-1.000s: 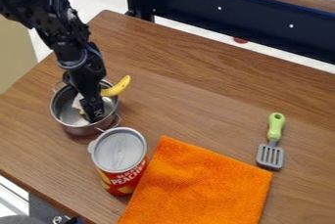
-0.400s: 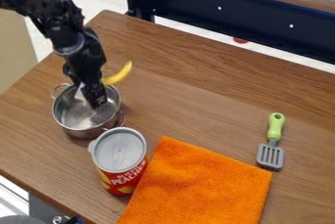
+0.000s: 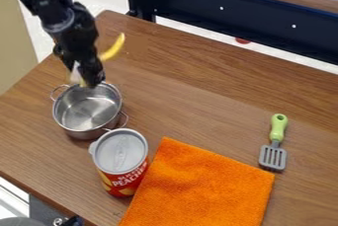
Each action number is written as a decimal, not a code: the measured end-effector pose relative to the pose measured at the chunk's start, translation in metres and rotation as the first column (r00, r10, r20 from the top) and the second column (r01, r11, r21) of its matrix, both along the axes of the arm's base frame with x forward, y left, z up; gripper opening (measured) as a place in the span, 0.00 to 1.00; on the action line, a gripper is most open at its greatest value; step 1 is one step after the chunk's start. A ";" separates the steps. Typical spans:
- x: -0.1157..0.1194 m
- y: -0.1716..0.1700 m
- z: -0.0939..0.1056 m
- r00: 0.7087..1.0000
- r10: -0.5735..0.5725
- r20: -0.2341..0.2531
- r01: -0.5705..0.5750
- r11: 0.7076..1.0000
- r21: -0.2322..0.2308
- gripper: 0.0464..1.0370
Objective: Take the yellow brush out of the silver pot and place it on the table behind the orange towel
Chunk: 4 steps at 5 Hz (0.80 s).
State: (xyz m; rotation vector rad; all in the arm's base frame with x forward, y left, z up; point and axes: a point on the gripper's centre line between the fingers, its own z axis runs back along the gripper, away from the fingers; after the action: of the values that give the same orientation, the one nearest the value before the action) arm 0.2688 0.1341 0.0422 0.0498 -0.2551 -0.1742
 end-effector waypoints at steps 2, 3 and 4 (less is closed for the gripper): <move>0.015 -0.050 0.008 0.966 0.241 -0.088 -0.247 0.967 -0.056 0.61; 0.025 -0.073 0.011 0.920 0.351 -0.176 -0.367 0.928 -0.069 0.61; 0.024 -0.097 -0.007 0.849 0.469 -0.244 -0.491 0.871 -0.034 0.61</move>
State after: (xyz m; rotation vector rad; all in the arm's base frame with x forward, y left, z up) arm 0.2926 0.0371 0.0350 -0.0030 -0.0138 0.3348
